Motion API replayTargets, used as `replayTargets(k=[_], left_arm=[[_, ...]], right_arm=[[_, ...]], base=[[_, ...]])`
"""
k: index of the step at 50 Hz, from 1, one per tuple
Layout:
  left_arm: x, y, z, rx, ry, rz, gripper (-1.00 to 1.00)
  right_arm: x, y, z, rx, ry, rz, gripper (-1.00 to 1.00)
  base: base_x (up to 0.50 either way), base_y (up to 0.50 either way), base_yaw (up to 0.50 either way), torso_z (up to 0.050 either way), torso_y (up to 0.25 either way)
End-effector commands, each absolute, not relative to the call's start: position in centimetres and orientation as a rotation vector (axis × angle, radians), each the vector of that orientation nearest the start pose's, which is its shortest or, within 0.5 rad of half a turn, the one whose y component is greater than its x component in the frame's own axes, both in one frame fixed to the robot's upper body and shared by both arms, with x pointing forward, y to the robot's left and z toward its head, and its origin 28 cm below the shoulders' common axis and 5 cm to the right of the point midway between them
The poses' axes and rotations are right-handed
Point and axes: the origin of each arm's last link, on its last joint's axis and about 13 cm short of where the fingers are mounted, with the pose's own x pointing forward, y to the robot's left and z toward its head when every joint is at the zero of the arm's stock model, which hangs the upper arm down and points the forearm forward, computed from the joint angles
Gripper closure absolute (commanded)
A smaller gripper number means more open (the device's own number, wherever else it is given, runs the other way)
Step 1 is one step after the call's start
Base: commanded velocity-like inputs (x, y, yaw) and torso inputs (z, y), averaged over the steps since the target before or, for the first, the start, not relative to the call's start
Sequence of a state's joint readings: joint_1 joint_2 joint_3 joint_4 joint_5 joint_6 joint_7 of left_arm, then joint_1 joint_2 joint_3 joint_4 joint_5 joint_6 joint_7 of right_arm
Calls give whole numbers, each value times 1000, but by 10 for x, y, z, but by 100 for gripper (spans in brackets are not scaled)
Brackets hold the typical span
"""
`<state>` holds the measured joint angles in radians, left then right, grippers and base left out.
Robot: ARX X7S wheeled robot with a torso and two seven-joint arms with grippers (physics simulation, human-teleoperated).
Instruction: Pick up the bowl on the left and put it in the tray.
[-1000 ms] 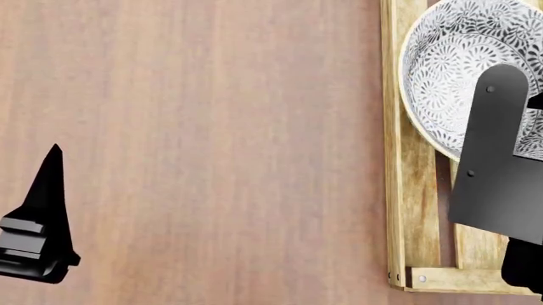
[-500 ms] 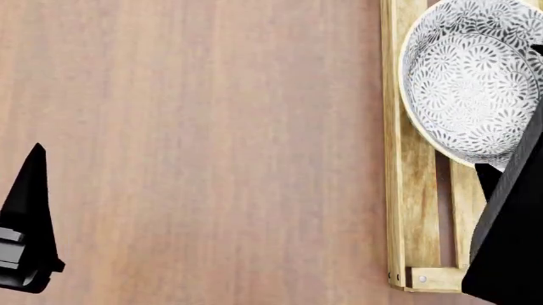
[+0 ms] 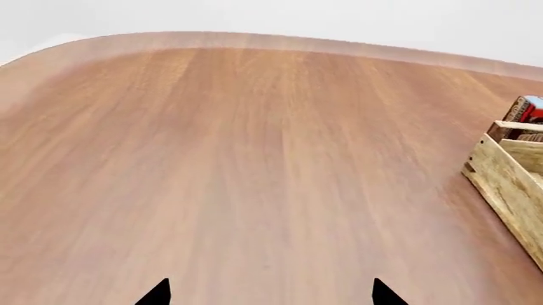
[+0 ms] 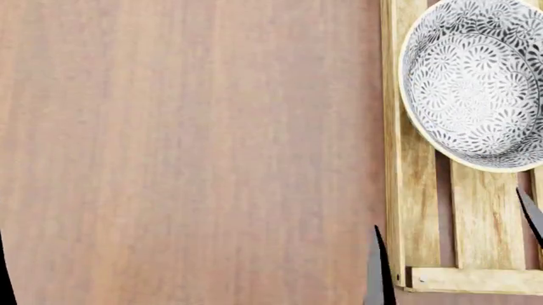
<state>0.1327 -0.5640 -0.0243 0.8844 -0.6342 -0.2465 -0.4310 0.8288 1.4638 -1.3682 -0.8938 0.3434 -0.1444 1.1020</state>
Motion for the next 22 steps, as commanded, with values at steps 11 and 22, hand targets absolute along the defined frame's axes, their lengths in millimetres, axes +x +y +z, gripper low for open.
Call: replayTargets(k=[11,22], left_arm=[[100,262,68,-273,-250,9,-100],[96,259,67,-271,-248,-19,-100]], right_arm=[[41,-26,61,920,314,-403,-100],[61,-132,60,548,-365,191,-100]], base=[[0,0,0,0,0],[0,0,0,0,0]])
